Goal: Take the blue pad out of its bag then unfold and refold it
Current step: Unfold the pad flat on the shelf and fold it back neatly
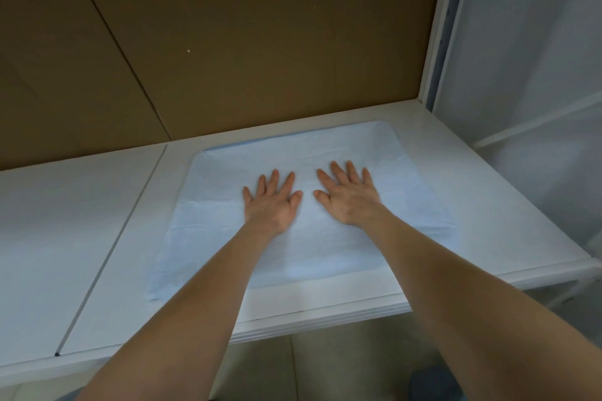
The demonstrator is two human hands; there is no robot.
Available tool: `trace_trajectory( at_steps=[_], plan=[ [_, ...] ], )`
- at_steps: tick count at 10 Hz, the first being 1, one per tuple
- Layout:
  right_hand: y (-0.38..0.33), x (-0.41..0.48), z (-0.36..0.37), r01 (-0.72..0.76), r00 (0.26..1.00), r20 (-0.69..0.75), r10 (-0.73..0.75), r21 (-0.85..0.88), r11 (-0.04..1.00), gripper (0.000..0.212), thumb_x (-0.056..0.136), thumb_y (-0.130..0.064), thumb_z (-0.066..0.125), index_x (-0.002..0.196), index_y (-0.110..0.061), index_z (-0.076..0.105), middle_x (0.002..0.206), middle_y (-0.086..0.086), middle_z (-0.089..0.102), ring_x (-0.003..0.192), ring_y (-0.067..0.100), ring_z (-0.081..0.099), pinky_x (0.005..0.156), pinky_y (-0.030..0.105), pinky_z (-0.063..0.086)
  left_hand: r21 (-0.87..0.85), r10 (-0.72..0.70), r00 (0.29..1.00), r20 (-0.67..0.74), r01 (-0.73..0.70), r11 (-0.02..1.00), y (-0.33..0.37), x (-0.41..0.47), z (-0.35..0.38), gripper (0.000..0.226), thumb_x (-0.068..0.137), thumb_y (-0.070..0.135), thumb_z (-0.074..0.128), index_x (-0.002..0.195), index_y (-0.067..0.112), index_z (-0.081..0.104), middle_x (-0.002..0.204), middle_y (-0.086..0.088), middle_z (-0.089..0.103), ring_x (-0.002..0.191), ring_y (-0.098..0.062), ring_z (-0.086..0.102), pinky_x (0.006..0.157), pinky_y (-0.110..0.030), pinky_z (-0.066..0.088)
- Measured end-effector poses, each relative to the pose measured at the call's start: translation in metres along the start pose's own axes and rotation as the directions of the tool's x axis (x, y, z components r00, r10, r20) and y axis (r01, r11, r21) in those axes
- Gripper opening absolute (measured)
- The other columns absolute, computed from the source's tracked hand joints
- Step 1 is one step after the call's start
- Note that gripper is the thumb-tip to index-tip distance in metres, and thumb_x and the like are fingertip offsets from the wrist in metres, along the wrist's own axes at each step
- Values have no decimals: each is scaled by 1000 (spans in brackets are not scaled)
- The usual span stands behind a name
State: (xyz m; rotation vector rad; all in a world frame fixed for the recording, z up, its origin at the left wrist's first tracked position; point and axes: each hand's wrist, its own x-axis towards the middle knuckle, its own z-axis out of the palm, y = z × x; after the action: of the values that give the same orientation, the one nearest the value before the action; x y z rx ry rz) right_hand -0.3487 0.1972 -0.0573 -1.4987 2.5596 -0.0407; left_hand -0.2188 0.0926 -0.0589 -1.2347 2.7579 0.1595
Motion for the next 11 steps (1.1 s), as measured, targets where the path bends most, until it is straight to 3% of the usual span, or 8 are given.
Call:
trace_trajectory(
  at_steps=[8,10,11],
  plan=[
    [1,1,-1,-2,999,32,2,-5,1000,61,98,-56,11,152,-35,-6,161,-3,-13,147,25,-14,119,49,-6,-40,4,1000,8,-4,999,-2,-1,0,55,98,52,9,150,38,-3,160,5,-12,148,-20,-10,118,-50,-5],
    [-8,6,-19,-16,998,-53,16,8,1000,61,98,-56,21,152,-30,12,161,-1,5,147,29,3,118,48,8,-85,-12,999,-31,9,996,-6,2,-13,51,100,49,15,150,38,12,161,3,0,148,-19,-2,118,-52,-1],
    [-16,15,-21,-1,998,-62,2,10,1000,62,99,-55,18,154,-30,2,161,-2,-6,148,28,-10,120,48,-1,-39,-34,997,-72,32,999,-15,7,-15,54,99,50,15,151,36,6,161,3,-5,148,-20,-6,118,-52,-2]
  ],
)
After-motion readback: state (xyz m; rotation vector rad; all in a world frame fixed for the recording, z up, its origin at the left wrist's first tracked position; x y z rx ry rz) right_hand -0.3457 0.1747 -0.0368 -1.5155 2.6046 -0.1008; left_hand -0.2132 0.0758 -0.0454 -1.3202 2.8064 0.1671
